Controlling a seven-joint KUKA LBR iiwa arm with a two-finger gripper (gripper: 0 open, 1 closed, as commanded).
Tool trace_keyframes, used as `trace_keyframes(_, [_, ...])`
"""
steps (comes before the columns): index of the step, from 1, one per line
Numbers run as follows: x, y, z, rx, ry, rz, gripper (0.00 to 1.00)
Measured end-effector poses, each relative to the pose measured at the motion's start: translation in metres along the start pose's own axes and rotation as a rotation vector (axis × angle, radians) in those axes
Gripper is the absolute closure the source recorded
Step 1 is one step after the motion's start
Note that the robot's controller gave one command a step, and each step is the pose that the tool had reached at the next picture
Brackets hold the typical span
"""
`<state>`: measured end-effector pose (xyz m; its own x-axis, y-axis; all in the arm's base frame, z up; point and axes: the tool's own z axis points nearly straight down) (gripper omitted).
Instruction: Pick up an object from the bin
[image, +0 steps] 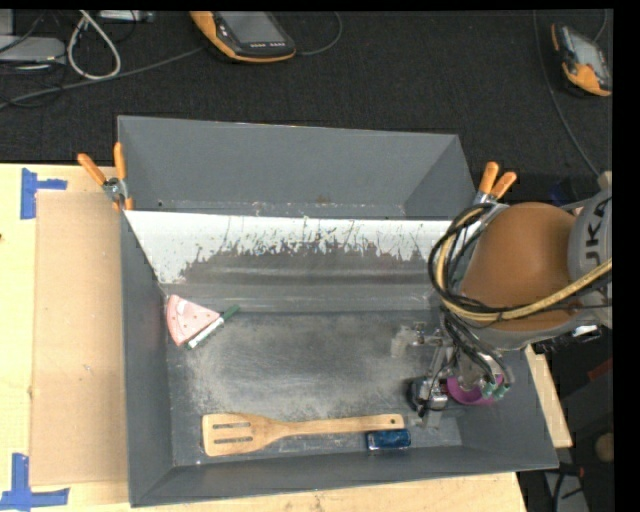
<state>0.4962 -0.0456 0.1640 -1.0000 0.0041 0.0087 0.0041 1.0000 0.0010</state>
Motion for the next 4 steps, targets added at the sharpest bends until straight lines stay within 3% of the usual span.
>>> trace_keyframes(1, [-0.002, 0.000, -0.003, 0.001, -0.007, -0.002, 0.00])
trace_keyframes(2, [0.020, 0.046, 0.079, 0.001, -0.007, -0.131, 0.00])
trace_keyframes(3, [0.019, 0.054, 0.006, 0.004, -0.014, -0.320, 0.00])
trace_keyframes(4, [0.023, 0.042, 0.059, 0.001, -0.013, -0.157, 0.00])
